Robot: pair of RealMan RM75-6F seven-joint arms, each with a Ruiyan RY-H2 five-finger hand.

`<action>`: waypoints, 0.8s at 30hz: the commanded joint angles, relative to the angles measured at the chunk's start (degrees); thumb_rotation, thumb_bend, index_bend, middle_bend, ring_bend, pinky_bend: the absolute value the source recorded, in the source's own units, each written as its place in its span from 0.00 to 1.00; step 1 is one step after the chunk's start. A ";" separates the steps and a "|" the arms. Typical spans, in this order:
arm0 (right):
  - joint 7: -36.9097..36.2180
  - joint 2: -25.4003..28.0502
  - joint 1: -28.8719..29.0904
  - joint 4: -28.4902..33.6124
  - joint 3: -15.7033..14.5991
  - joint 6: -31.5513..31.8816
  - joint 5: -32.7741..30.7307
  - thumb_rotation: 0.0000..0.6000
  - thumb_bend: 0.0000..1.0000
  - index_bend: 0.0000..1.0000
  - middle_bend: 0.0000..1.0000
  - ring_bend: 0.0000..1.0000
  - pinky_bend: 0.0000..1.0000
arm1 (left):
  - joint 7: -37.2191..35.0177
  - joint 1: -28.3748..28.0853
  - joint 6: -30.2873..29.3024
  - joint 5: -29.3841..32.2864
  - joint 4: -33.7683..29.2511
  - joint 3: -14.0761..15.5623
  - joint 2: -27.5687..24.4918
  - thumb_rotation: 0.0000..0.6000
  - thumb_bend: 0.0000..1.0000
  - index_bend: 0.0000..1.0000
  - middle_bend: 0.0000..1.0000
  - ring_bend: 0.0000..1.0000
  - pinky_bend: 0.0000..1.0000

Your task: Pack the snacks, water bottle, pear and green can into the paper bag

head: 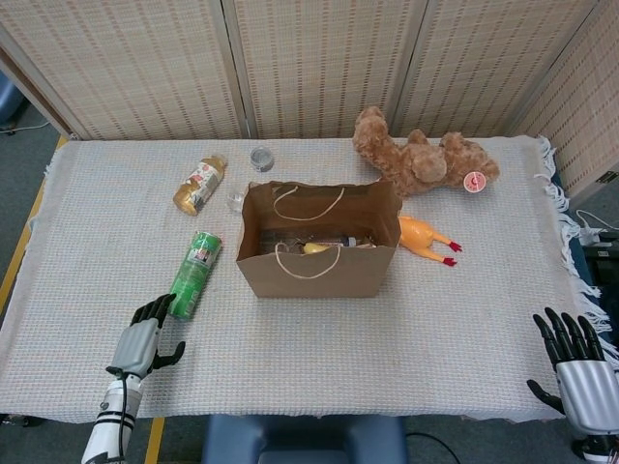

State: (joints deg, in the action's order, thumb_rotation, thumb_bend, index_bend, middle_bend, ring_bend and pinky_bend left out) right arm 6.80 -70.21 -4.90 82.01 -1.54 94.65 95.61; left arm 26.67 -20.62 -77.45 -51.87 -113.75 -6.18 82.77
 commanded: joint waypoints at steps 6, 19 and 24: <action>0.09 0.02 0.03 0.09 0.04 -0.11 -0.15 1.00 0.00 0.04 0.00 0.00 0.00 | 5.67 -2.98 -1.73 3.49 1.59 -2.84 4.59 1.00 0.37 0.00 0.00 0.00 0.00; -0.47 0.22 0.06 -0.01 -0.13 -0.08 0.12 1.00 0.00 0.04 0.00 0.00 0.00 | 12.80 -7.30 -2.40 7.45 6.16 -5.60 9.10 1.00 0.35 0.00 0.00 0.00 0.00; -0.44 0.23 0.08 0.09 -0.11 -0.16 0.01 1.00 0.00 0.04 0.00 0.00 0.00 | 14.53 -9.48 -1.65 10.22 8.22 -7.91 10.29 1.00 0.35 0.00 0.00 0.00 0.00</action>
State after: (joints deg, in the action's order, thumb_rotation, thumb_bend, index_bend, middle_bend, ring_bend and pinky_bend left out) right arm 6.35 -69.97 -4.82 82.11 -1.65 94.48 95.63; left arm 40.77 -29.44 -79.43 -42.37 -106.21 -13.42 92.57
